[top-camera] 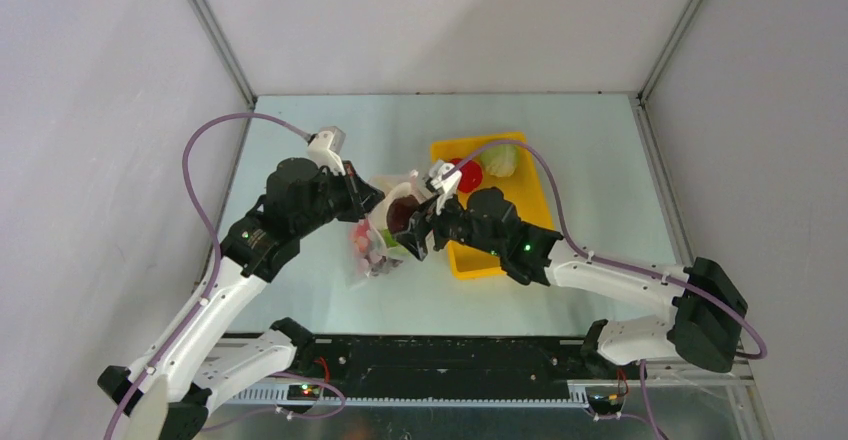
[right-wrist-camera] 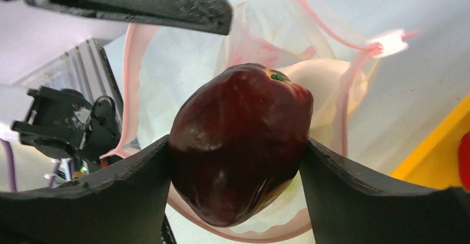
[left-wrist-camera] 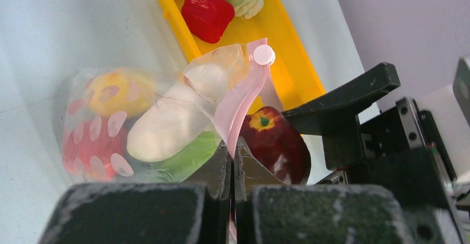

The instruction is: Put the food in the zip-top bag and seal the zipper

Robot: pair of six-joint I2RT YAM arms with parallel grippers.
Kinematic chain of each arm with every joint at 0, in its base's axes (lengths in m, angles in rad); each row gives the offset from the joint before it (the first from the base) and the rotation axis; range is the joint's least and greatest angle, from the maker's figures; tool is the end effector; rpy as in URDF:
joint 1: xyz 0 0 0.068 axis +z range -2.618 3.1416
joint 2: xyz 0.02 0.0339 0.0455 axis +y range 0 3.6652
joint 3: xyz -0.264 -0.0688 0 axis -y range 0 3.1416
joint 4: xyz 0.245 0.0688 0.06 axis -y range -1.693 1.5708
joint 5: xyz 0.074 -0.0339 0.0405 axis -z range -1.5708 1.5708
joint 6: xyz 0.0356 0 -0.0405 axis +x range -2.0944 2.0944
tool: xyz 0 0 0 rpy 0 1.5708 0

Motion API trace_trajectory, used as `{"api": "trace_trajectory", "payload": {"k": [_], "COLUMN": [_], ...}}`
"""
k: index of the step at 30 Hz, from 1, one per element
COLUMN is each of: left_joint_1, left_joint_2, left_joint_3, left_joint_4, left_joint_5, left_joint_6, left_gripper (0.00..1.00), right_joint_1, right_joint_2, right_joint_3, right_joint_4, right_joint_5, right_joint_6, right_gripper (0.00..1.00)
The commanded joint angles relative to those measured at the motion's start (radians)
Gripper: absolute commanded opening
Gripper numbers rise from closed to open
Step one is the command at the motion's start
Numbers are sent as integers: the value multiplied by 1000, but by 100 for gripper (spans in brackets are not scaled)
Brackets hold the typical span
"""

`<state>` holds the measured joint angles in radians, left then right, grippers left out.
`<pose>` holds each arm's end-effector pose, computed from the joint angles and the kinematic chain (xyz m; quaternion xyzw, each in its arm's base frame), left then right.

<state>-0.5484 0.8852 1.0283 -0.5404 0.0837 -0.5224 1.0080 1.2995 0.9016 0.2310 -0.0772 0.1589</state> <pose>0.1587 -0.1004 0.3698 0.0340 0.8316 -0.3122 0.4580 0.1611 0.2606 0.3100 -0.3370 0.6850 0.3801 0.5222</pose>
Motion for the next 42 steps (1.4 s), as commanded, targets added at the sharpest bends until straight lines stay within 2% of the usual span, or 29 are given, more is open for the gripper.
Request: {"api": "trace_trajectory", "payload": {"k": [1,3,12,17,21,23,26,34,38,41,42], "left_joint_1": [4,4,5,4,4,4,4,5,4,5,5], "left_joint_2": [-18,-16,-21,-23,-24,-26,-23,-22,-26,-33,-33], "left_joint_3": [3,3,3,2,1,1,1,2,4,6,7], "left_joint_4": [74,75,72,74,74,75,73,71,70,64,65], "left_joint_5": [14,15,16,11,11,8,8,7,0,-14,-18], "left_joint_6": [1,2,1,1,0,0,-2,0,1,6,8], "left_gripper": [0,0,0,0,0,0,0,0,0,0,0], "right_joint_1": [66,77,78,42,-55,-104,-97,-87,-86,-85,-86], "right_joint_2": [-13,-22,-99,-132,-147,-155,-147,-36,6,32,39], "right_joint_3": [60,61,60,61,60,60,62,134,144,161,176], "right_joint_4": [-14,-8,-11,-34,-111,-142,-139,-268,-298,-327,-331], "right_joint_5": [121,163,175,287,291,247,221,203,180,173,156], "right_joint_6": [-110,-123,-92,46,214,236,206,231,273,297,297], "right_gripper": [92,98,99,100,99,99,97,79,62,35,22]}}
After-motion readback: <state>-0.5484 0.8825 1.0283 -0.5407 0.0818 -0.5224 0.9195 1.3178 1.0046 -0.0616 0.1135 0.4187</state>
